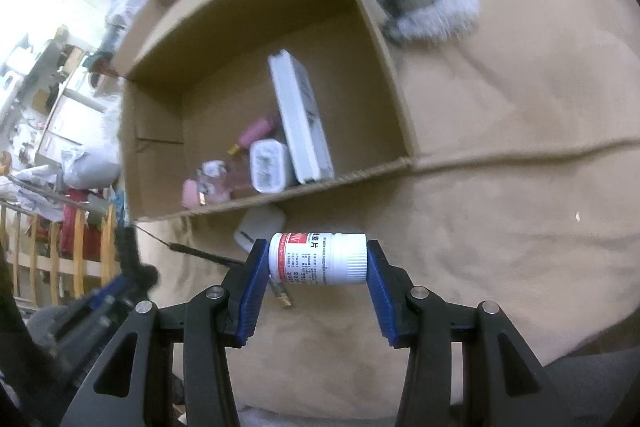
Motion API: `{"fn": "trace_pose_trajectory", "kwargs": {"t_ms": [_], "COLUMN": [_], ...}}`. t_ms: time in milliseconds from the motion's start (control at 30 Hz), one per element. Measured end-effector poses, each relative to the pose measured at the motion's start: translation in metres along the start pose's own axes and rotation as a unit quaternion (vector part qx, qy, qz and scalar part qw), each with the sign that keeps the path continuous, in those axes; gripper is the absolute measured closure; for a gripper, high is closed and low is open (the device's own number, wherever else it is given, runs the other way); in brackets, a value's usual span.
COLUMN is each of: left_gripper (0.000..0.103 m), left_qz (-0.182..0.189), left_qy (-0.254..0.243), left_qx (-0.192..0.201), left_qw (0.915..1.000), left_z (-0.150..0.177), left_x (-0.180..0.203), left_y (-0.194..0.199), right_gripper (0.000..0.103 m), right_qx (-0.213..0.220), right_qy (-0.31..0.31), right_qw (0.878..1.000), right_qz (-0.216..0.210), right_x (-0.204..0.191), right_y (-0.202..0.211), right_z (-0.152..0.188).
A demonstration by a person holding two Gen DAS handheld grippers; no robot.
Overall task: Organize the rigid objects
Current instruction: 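Carry the pill bottle and flashlight into the box and release both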
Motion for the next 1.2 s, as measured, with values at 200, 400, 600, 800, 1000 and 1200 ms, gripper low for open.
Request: {"fn": "trace_pose_trajectory", "kwargs": {"t_ms": [200, 400, 600, 800, 1000, 1200], "left_gripper": [0.086, 0.086, 0.086, 0.086, 0.086, 0.086], "left_qz": [-0.002, 0.014, 0.035, 0.049, 0.042, 0.025], "left_qy": [0.011, 0.009, 0.014, 0.010, 0.009, 0.004], "left_qx": [0.051, 0.075, 0.100, 0.151, 0.171, 0.106], "left_qw": [0.9987, 0.9971, 0.9942, 0.9873, 0.9843, 0.9940], "left_z": [-0.033, -0.063, -0.099, -0.135, -0.168, -0.167], "left_x": [-0.008, -0.010, -0.006, 0.004, 0.015, 0.017], "left_y": [0.040, 0.056, 0.064, 0.080, 0.062, -0.017], "right_gripper": [0.053, 0.053, 0.053, 0.053, 0.053, 0.053], "right_qx": [0.052, 0.074, 0.091, 0.124, 0.143, 0.118], "right_qy": [0.032, 0.061, 0.067, 0.096, 0.106, 0.088], "right_qw": [0.998, 0.995, 0.993, 0.987, 0.984, 0.988], "right_qz": [0.002, -0.004, -0.020, -0.029, -0.032, -0.044], "right_x": [-0.017, -0.031, -0.041, -0.055, -0.062, -0.049], "right_y": [0.023, 0.032, 0.045, 0.066, 0.060, 0.015], "right_z": [-0.009, -0.020, -0.047, -0.092, -0.136, -0.148]}}
Point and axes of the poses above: each gripper's, at about its wrist camera, not at the fingertips, and y roughly against the way its jaws point, x to its right, z to its underside, the point moved 3 cm from there along -y, roughly the way its jaws point, and after that the axes turned 9 degrees about y, right-handed, at the moved point
